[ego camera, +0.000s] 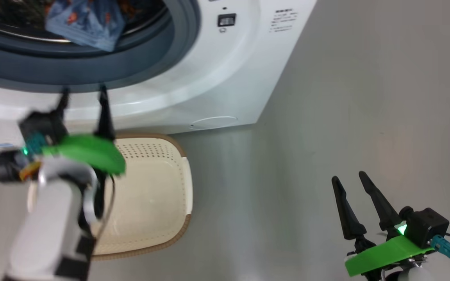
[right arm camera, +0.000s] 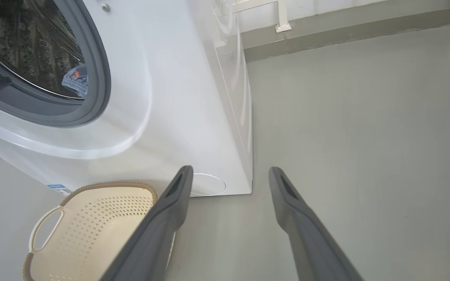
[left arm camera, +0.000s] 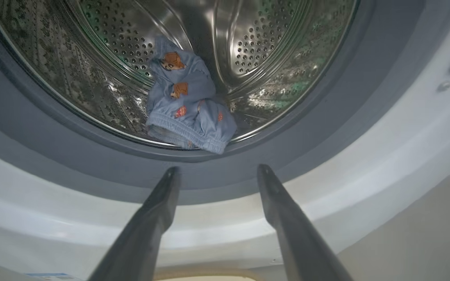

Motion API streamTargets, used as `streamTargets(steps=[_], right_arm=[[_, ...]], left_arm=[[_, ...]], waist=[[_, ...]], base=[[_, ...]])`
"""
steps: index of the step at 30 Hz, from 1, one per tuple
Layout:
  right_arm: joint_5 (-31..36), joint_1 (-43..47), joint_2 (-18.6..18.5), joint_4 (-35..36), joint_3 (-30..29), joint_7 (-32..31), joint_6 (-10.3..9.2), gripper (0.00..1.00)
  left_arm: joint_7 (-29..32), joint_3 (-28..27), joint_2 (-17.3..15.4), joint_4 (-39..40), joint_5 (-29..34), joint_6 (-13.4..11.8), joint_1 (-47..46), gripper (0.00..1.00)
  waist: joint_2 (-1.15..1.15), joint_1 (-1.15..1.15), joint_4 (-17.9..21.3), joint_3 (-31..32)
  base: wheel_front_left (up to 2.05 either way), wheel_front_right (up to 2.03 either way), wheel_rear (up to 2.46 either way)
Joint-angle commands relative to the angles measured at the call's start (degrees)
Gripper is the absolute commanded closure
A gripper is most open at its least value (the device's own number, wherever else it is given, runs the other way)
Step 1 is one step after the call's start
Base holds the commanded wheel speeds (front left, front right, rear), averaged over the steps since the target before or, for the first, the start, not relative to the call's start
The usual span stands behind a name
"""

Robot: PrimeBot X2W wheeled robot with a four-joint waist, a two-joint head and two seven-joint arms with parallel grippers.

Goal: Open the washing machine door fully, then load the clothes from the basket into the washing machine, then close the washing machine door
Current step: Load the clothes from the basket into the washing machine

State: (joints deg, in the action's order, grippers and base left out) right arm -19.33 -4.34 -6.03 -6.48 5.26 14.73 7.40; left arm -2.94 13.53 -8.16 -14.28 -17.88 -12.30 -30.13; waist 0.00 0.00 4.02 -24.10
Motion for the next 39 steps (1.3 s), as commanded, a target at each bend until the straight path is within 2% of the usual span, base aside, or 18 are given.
streamTargets(steps=[1, 5, 6, 11, 22, 30, 39], right_arm=[[-0.5, -0.8, -0.1, 0.9, 1.7, 0.3, 0.09, 0.0], [-0.8, -1.5, 0.3, 0.8, 2.2, 0.3, 0.09, 0.0], [-0.8, -1.5, 0.3, 0.8, 2.2, 0.3, 0.09, 0.0], [-1.2, -2.1, 0.2, 0.7, 2.5, 0.3, 0.09, 0.0], [-1.9, -3.2, -0.3, 0.7, 2.7, 0.3, 0.09, 0.0], [-2.1, -2.9, -0.5, 0.7, 2.5, 0.3, 0.09, 0.0], [-2.1, -2.7, -0.4, 0.7, 2.6, 0.3, 0.09, 0.0]], left_arm=[[0.6, -2.7, -1.8, -1.8, -0.4, 0.3, -5.4, 0.0], [1.8, -4.7, -2.0, -10.4, -2.3, 0.8, -13.9, 0.0], [1.8, -4.7, -2.0, -10.4, -2.3, 0.8, -13.9, 0.0], [2.6, -8.5, -0.4, -20.9, -7.9, 2.5, -22.5, 0.0], [-0.3, -3.3, -0.2, -38.5, -4.1, 5.5, -34.2, 0.0], [-3.3, -2.0, -1.0, -46.9, -2.5, 4.5, -38.8, 0.0], [-4.8, 0.9, -1.7, -52.9, -0.2, 3.7, -42.1, 0.0]], waist=[[0.0, 0.0, 2.4, -2.2], [0.0, 0.0, 4.3, -3.9], [0.0, 0.0, 4.3, -3.9], [0.0, 0.0, 6.0, -6.2], [0.0, 0.0, 6.8, -8.9], [0.0, 0.0, 7.4, -9.4], [0.0, 0.0, 7.5, -9.6]], base=[[0.0, 0.0, 0.0], [0.0, 0.0, 0.0], [0.0, 0.0, 0.0], [0.0, 0.0, 0.0], [0.0, 0.0, 0.0], [0.0, 0.0, 0.0], [0.0, 0.0, 0.0]])
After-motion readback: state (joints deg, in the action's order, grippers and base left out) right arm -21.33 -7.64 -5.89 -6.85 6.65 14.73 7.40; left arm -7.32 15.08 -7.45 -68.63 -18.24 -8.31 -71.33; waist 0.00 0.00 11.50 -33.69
